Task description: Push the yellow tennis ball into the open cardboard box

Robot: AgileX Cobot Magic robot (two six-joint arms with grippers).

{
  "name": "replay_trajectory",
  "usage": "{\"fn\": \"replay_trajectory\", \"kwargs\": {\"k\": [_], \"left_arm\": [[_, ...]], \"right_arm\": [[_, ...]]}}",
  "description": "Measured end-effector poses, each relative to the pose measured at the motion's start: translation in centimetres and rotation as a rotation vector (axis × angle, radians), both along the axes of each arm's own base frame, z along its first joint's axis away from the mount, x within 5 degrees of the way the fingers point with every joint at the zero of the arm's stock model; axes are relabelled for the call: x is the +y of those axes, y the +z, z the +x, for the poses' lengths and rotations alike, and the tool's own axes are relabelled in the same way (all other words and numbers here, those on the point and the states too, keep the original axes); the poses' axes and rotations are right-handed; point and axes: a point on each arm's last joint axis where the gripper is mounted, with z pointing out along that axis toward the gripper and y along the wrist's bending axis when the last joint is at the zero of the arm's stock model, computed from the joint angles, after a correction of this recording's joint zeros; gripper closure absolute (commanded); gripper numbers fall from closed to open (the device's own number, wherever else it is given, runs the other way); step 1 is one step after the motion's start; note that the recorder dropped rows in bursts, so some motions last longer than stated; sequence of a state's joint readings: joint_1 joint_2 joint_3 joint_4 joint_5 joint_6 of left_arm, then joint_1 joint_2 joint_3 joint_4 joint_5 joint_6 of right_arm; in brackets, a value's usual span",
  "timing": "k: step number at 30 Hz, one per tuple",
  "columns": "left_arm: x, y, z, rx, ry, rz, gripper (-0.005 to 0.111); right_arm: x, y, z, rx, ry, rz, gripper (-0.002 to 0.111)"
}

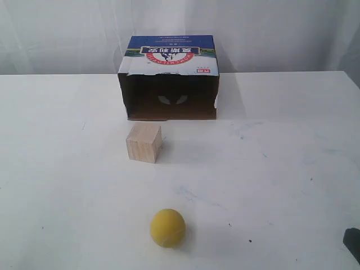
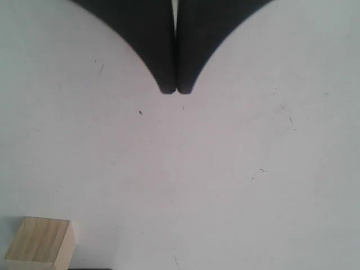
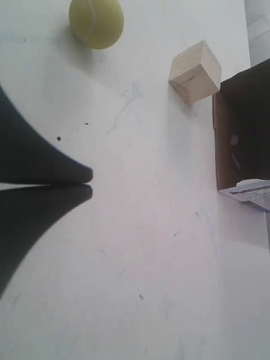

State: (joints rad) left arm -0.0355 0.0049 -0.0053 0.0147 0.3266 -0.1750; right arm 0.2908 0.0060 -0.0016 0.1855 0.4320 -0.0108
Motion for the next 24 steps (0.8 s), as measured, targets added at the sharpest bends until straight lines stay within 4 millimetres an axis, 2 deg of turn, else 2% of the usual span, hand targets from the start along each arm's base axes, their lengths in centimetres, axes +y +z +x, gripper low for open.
{"fn": "replay_trajectory", "kwargs": {"k": [9,13,15,21,24], "left_arm": [[0.0,0.0,0.0,0.0,0.0,0.0,0.107],[0.0,0.0,0.0,0.0,0.0,0.0,0.107],[0.0,0.0,0.0,0.0,0.0,0.0,0.107],[0.0,0.0,0.0,0.0,0.0,0.0,0.107],[0.0,0.0,0.0,0.0,0.0,0.0,0.107]], "right_arm": [[0.0,0.0,0.0,-0.003,-0.001,0.001,0.108],[0.1,0.9,0.1,-0.051,-0.008,0.071,0.108],[0.2,2.2,0.0,-0.074,-0.003,0.106,0.108],[0.1,7.8,-1.4,-0.164,0.03,0.151,0.108],[0.2,10.6,-1.5,-0.153,0.048,0.162,0.108]]}}
